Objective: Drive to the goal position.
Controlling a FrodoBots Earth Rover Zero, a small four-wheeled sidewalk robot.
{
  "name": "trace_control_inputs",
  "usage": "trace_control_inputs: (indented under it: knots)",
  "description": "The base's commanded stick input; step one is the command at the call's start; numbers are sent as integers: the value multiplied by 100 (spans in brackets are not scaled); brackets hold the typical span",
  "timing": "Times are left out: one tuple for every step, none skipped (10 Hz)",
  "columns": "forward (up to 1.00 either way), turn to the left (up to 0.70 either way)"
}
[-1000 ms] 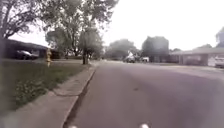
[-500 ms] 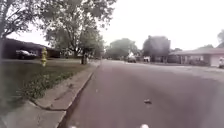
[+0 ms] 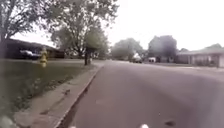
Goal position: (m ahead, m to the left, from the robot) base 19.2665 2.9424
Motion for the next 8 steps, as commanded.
trace_control_inputs:
  knots:
    - [100,0]
    - [100,0]
    - [100,0]
    - [100,0]
    - [100,0]
    - [100,0]
    - [100,0]
    - [100,0]
